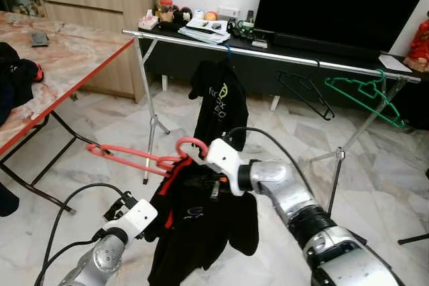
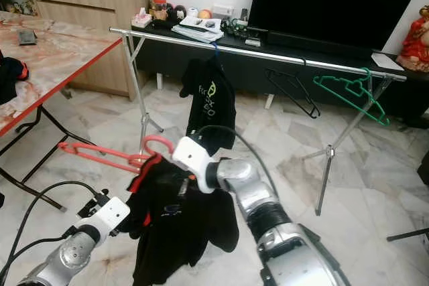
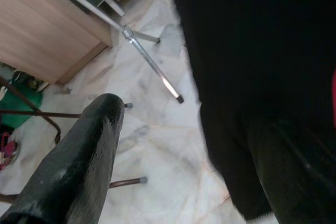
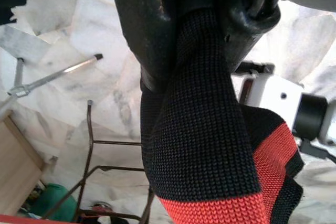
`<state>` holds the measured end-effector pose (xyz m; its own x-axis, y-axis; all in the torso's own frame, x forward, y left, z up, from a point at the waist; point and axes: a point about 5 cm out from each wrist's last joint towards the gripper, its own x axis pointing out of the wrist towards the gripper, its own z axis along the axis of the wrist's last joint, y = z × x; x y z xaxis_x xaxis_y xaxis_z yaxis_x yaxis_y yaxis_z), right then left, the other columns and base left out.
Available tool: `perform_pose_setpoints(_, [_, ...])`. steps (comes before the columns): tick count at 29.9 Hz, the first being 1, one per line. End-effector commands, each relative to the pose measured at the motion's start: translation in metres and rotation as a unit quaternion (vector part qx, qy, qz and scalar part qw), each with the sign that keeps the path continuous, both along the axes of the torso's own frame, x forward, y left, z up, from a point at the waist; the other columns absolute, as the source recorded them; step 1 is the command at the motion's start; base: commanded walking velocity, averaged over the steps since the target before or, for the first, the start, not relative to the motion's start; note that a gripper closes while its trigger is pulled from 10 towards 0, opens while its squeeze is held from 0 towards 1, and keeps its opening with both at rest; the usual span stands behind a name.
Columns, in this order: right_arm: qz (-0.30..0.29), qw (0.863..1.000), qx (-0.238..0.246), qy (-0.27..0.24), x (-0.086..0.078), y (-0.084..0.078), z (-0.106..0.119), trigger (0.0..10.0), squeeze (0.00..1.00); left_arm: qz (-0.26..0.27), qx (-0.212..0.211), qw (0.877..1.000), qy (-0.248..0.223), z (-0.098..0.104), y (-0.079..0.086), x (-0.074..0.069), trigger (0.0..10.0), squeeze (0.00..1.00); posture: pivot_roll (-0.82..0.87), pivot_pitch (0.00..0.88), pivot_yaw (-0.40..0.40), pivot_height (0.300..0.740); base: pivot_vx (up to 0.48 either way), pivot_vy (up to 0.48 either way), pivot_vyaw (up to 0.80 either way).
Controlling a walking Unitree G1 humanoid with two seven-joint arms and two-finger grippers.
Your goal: Hang hanger
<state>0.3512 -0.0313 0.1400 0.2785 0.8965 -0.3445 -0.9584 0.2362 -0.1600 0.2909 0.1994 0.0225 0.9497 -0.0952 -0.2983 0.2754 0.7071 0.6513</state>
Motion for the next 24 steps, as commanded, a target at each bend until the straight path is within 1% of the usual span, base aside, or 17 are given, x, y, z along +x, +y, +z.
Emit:
perform_pose_setpoints(1, [0.0, 1.0, 0.014, -0.023, 0.005, 0.006, 0.017, 0.0, 0.0, -0.014, -0.007, 1.0, 0.005, -0.001, -0.004, 0.001, 10.0, 0.0, 0.16, 0.0, -0.144, 0.74, 0.0, 0.0, 0.0])
perform_pose_setpoints(5, [0.005, 0.999, 0.029, -0.016, 0.003, 0.015, 0.02, 0.0, 0.0, -0.014, -0.014, 1.0, 0.009, -0.003, -0.003, 0.001, 10.0, 0.0, 0.16, 0.0, -0.146, 0.74, 0.0, 0.0, 0.0])
perform_pose_setpoints(6, [0.014, 0.999, 0.042, -0.015, 0.001, 0.021, 0.024, 0.0, 0.0, -0.014, -0.007, 1.0, 0.011, -0.004, -0.002, 0.0, 10.0, 0.0, 0.16, 0.0, -0.145, 0.74, 0.0, 0.0, 0.0])
perform_pose_setpoints(7, [0.016, 0.999, 0.041, -0.017, 0.0, 0.022, 0.024, 0.0, 0.0, -0.014, -0.007, 1.0, 0.012, -0.004, -0.001, 0.0, 10.0, 0.0, 0.16, 0.0, -0.145, 0.74, 0.0, 0.0, 0.0])
perform_pose_setpoints(14, [0.018, 0.999, 0.037, -0.021, 0.001, 0.023, 0.026, 0.0, 0.0, -0.015, -0.001, 1.0, 0.02, -0.007, 0.001, 0.0, 10.0, 0.0, 0.15, 0.0, -0.154, 0.74, 0.0, 0.0, 0.0])
perform_pose_setpoints(17, [0.017, 0.999, 0.037, -0.022, 0.002, 0.022, 0.028, 0.0, 0.0, -0.009, 0.014, 0.999, 0.033, -0.011, 0.005, -0.003, 10.0, 0.0, 0.15, 0.0, -0.157, 0.74, 0.0, 0.0, 0.0])
perform_pose_setpoints(20, [0.017, 0.999, 0.037, -0.023, 0.002, 0.023, 0.03, 0.0, 0.0, -0.011, 0.023, 0.999, 0.039, -0.013, 0.006, -0.004, 10.0, 0.0, 0.15, 0.0, -0.157, 0.74, 0.0, 0.0, 0.0])
perform_pose_setpoints(22, [0.019, 0.999, 0.039, -0.026, 0.002, 0.024, 0.031, 0.0, 0.0, -0.011, 0.039, 0.998, 0.048, -0.017, 0.007, -0.007, 10.0, 0.0, 0.15, 0.0, -0.158, 0.74, 0.0, 0.0, 0.0])
perform_pose_setpoints(24, [0.02, 0.999, 0.04, -0.026, 0.002, 0.025, 0.032, 0.0, 0.0, -0.004, 0.036, 0.998, 0.05, -0.018, 0.008, -0.007, 10.0, 0.0, 0.15, 0.0, -0.157, 0.74, 0.0, 0.0, 0.0])
